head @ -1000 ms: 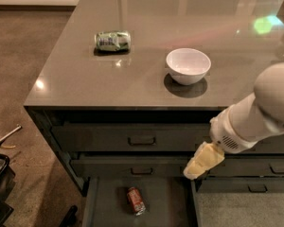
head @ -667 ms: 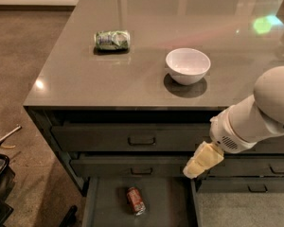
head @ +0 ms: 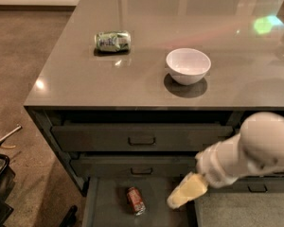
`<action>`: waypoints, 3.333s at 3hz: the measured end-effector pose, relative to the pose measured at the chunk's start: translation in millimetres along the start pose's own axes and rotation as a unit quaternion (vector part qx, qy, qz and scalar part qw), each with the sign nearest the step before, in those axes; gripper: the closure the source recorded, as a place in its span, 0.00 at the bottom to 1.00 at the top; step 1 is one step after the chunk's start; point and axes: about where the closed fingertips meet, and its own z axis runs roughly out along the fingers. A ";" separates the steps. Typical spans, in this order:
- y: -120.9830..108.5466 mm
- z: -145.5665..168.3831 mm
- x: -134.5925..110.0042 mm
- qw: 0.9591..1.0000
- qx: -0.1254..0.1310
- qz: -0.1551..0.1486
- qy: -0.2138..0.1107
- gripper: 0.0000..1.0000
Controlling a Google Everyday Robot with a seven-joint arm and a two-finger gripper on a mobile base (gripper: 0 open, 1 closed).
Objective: Pick coke can from bottom drawer and place on counter
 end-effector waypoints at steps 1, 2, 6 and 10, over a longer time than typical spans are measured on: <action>36.3 91.8 30.1 0.996 -0.069 0.055 -0.020 0.00; 53.6 168.0 40.0 0.991 -0.105 0.081 -0.034 0.00; -4.5 270.2 107.3 0.978 -0.119 0.125 -0.119 0.00; -44.0 380.5 75.6 0.978 -0.124 0.066 -0.154 0.00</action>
Offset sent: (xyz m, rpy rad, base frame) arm -0.0408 0.1406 -0.2314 0.2889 0.1994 -0.1070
